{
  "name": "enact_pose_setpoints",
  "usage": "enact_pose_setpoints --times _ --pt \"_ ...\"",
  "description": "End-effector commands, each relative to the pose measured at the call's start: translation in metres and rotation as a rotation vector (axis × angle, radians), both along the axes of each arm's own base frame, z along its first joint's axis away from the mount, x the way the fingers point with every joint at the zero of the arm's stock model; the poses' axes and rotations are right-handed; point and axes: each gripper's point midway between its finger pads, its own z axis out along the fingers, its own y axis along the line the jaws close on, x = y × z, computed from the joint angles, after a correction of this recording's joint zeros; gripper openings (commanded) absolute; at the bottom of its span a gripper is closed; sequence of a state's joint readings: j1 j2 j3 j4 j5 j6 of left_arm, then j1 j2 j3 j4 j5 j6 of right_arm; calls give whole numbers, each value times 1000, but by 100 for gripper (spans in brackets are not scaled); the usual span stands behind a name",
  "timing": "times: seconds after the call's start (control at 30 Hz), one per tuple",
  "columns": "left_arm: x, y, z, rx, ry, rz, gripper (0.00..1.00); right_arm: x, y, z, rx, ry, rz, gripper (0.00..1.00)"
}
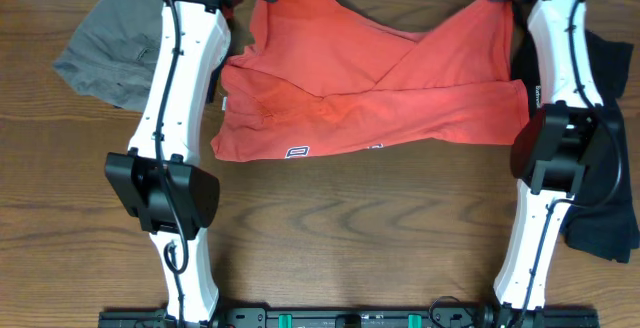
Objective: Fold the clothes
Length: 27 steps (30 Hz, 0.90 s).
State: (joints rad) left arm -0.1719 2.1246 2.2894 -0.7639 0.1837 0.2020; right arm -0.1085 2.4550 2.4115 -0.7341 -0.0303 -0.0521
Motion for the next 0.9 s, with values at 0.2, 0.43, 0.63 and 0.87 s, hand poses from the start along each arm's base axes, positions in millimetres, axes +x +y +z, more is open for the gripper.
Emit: enact_pose_setpoints --times 0.2,0.43,0.63,0.87 --pt "6 15 -6 -13 12 54 6 -77 -5 -24 123 325 -9 1" --pt "6 14 -6 -13 13 54 6 -157 6 -52 178 671 -25 8" --pt "6 12 -6 -18 15 50 6 -175 8 -57 171 746 -8 64" --pt "2 4 -8 -15 27 36 6 -125 21 -48 201 535 109 62"
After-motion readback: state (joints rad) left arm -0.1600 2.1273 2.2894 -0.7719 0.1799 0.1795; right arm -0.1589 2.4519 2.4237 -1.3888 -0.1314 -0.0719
